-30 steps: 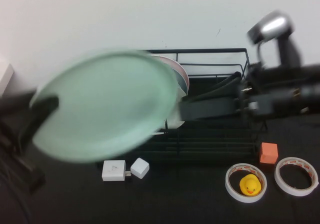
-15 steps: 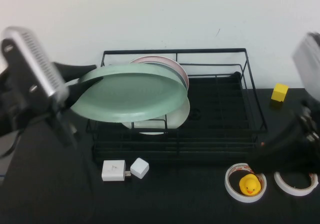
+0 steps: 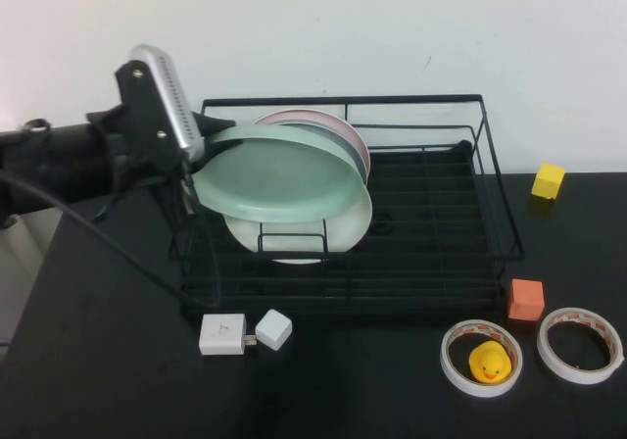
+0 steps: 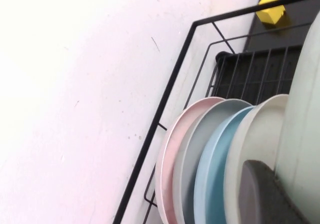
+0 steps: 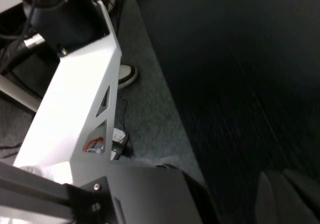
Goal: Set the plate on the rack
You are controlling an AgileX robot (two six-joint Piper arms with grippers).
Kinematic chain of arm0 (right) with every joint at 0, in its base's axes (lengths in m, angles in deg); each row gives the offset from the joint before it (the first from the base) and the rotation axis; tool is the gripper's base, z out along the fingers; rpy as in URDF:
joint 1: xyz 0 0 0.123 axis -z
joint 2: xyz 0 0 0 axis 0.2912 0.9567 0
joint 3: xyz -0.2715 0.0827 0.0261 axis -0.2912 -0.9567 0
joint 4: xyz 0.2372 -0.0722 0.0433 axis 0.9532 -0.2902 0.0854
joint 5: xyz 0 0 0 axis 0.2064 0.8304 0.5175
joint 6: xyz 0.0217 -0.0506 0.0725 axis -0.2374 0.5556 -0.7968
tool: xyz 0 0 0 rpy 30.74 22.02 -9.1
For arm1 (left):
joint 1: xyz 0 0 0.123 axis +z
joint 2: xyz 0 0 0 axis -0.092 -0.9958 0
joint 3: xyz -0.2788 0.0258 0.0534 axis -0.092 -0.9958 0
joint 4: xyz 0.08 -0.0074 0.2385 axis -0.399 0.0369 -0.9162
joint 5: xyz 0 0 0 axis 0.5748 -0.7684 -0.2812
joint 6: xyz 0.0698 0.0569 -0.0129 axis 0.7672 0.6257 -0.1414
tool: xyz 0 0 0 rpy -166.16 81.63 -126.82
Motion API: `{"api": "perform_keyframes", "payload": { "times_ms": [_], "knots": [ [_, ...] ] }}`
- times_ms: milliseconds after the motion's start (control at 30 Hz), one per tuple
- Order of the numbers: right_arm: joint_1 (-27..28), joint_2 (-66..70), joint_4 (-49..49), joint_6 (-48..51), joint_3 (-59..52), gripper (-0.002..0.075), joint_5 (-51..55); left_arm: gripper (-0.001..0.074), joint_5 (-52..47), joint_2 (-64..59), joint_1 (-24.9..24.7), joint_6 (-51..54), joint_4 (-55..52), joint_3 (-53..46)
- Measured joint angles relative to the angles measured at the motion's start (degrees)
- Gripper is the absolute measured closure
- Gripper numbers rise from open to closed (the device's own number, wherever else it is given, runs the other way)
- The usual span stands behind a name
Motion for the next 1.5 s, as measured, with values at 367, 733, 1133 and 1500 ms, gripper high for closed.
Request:
{"api": "perform_keyframes", "payload": {
  "times_ms": [367,733,1133,1500],
  "knots": [
    [0.0,-4.87,-0.44,-2.52,-2.63,0.0721,-0.26,0.0664,5.7,-8.8,-4.09,2.25,0.4,6.04],
    [0.0,-5.42,-0.44,-3.14,-2.63,0.0721,-0.16,0.0404,9.72,-12.02,-4.85,-8.95,0.84,7.27],
    [0.0,-5.42,-0.91,-3.14,-2.67,0.0721,-0.75,0.0241,10.52,-9.4,-4.94,-24.82,0.84,7.27],
    [0.0,-11.44,-41.66,-26.9,-2.67,0.0721,3.67,0.0715,19.56,8.1,-4.94,-60.21,-12.42,7.27]
  ]
}}
